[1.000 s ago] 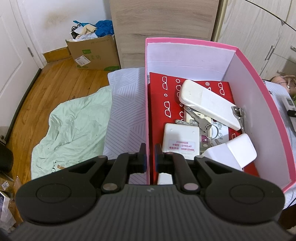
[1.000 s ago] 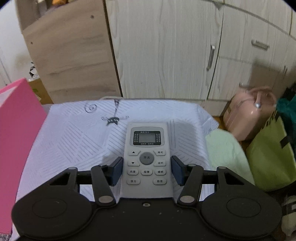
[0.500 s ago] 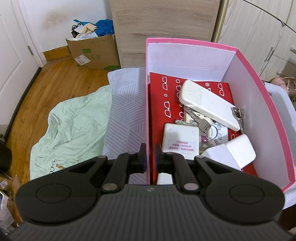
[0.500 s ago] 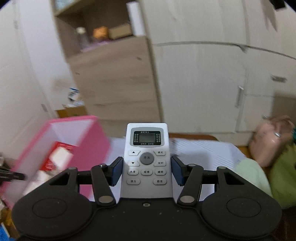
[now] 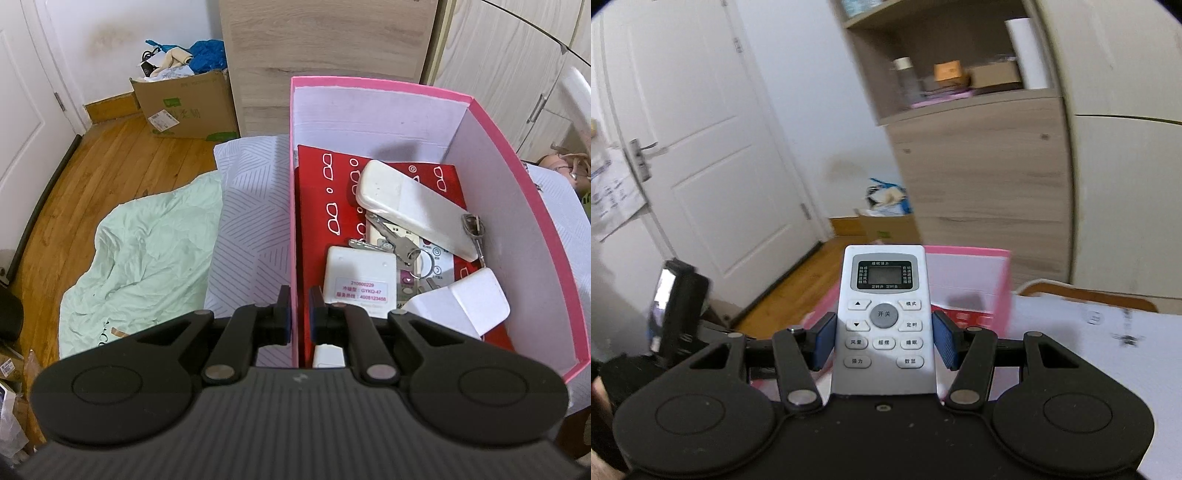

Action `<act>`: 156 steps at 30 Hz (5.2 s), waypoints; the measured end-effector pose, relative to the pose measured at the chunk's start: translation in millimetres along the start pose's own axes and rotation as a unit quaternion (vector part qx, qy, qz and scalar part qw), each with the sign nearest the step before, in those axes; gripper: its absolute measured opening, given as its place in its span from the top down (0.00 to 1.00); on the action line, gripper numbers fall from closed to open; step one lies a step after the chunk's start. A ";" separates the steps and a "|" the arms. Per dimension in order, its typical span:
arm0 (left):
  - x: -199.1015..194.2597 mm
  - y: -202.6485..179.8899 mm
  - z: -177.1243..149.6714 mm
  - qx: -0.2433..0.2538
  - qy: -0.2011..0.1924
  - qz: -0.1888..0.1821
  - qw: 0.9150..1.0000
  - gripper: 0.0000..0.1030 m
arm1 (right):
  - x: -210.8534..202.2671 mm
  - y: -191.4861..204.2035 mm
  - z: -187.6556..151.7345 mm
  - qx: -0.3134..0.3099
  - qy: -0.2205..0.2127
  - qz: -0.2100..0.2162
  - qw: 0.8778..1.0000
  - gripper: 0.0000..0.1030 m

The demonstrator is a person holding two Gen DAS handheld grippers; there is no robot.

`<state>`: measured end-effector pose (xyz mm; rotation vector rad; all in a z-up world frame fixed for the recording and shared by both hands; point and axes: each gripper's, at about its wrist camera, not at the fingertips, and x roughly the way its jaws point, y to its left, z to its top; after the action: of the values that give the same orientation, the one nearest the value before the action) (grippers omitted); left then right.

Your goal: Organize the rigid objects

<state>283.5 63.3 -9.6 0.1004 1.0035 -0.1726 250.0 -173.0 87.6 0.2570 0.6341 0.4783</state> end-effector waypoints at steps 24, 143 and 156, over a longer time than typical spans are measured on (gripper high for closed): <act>-5.7 -0.8 -5.5 0.013 -0.011 -0.007 1.000 0.93 | 130.8 10.6 -11.4 0.035 0.136 -0.072 0.987 0.41; -143.3 -95.9 -139.5 0.007 -0.145 0.013 0.989 0.36 | -143.8 53.1 -106.3 -0.081 -0.087 -0.227 0.967 0.01; -141.2 -97.5 -146.7 0.005 -0.146 0.031 0.989 0.12 | -140.0 43.8 -110.6 -0.052 -0.057 -0.243 0.967 0.01</act>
<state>69.2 5.4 30.9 0.1123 0.7072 -0.1315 67.7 -196.0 88.4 0.0242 0.5335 0.0232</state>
